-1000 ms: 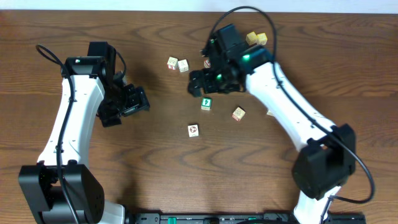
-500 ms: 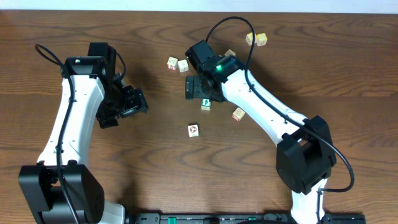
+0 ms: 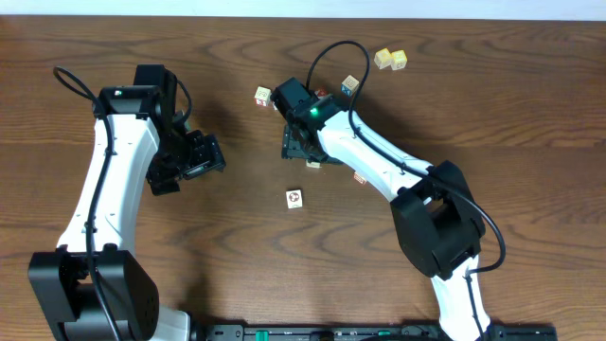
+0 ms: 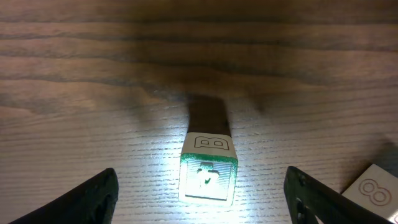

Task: Lift 4 blocks
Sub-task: 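Lower the right gripper and grasp the green '4' block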

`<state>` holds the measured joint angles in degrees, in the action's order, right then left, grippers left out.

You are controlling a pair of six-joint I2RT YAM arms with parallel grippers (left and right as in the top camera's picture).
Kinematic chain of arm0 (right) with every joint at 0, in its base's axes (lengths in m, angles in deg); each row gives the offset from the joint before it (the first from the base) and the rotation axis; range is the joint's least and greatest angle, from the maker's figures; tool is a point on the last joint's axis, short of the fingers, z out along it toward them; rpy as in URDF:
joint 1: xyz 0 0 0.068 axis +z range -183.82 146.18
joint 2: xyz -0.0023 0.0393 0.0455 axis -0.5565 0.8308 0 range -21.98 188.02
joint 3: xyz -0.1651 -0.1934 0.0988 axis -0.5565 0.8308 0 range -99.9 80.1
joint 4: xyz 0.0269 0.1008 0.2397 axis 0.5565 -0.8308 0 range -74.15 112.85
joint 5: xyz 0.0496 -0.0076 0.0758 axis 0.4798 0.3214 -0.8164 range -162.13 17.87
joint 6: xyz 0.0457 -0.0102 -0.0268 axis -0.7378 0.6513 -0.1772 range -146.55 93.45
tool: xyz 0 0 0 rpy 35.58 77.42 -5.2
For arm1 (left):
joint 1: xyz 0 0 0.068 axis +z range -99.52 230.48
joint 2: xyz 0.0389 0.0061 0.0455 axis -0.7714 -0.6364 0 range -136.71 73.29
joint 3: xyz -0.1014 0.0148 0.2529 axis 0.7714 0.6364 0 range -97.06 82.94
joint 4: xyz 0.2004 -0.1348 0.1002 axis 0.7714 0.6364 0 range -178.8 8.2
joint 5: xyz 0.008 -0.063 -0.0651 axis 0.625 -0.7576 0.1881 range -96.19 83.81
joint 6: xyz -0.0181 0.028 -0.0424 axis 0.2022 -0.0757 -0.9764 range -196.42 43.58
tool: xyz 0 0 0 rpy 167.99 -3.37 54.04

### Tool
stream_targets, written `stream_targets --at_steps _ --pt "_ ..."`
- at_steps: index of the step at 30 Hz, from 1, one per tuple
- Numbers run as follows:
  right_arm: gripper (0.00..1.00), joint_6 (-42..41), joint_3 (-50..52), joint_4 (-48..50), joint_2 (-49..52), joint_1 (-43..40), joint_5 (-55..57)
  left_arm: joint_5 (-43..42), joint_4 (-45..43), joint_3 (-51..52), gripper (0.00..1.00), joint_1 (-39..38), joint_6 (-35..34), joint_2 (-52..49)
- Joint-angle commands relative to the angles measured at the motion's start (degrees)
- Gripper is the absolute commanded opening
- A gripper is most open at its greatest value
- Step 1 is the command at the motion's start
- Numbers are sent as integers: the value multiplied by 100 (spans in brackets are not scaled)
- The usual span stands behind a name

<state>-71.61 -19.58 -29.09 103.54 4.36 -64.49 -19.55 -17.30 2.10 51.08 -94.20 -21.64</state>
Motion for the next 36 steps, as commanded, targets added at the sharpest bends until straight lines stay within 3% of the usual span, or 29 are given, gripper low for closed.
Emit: stream_targets --at_steps 1,3,7,18,32,36 --pt "80 -122 -37 0 160 50 153 57 -13 -22 88 13 11 20" --pt "75 -122 -37 15 210 52 153 57 -17 -22 88 13 11 20" --pt "57 -122 -37 52 227 55 160 57 -17 -22 88 13 11 22" --pt "55 -120 -35 -13 483 50 326 57 -15 -22 88 13 9 20" --pt "33 -114 -55 -466 498 -83 236 57 -17 -22 88 13 11 20" --pt "29 363 -83 -699 391 -348 -50 57 -17 -22 88 13 11 22"
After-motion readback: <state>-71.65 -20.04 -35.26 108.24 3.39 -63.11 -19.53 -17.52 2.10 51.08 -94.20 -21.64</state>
